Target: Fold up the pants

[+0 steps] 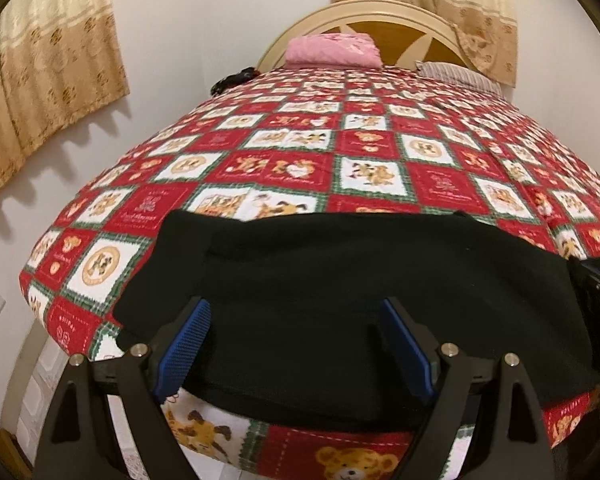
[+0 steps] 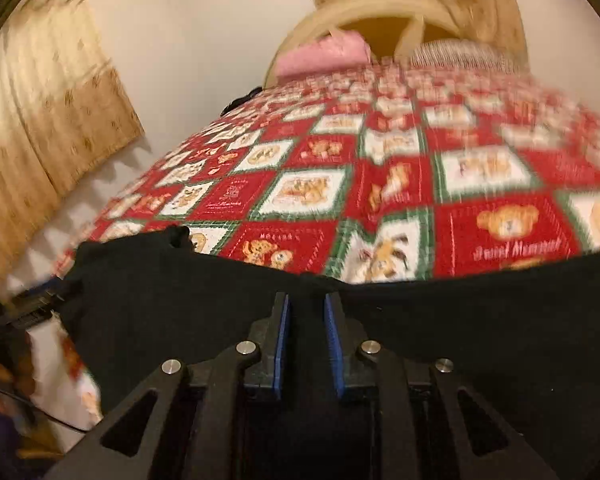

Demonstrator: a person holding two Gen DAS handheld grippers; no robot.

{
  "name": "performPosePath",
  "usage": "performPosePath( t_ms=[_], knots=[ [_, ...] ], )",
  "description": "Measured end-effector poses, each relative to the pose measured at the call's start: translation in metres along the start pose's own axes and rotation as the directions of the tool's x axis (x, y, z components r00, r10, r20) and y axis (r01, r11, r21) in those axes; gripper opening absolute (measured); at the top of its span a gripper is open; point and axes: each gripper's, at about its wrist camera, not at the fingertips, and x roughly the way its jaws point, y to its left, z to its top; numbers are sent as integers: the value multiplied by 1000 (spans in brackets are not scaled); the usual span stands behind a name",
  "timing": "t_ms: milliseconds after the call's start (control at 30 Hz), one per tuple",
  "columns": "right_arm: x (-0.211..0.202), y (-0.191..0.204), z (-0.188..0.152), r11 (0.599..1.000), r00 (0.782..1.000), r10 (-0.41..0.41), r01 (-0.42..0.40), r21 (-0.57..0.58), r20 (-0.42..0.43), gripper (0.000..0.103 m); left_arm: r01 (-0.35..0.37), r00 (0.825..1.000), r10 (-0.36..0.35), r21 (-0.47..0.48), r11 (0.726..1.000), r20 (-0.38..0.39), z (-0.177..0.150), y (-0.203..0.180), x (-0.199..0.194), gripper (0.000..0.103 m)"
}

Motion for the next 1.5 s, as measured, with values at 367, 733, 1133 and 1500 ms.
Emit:
performPosePath(
  t_ms=[367,733,1133,1500],
  knots=[
    [-137,-67,6,987,963,-91,53,153,255,29,102,993,-110,149,984,48,15,-65,-15,91],
    [-109,-87,-55,945,929,-326,326,29,176,30,224,970,-237,187,956,50,22,-112,-31,91],
    [-114,5,-39,971,990,44,-10,-238,136,39,143,989,-145,102,985,19,7,-64,-17,91],
    [-77,29,-74,799,990,-142,110,-591,-8,39,98,995,-98,11,995,10,2,-24,-9,91]
  ],
)
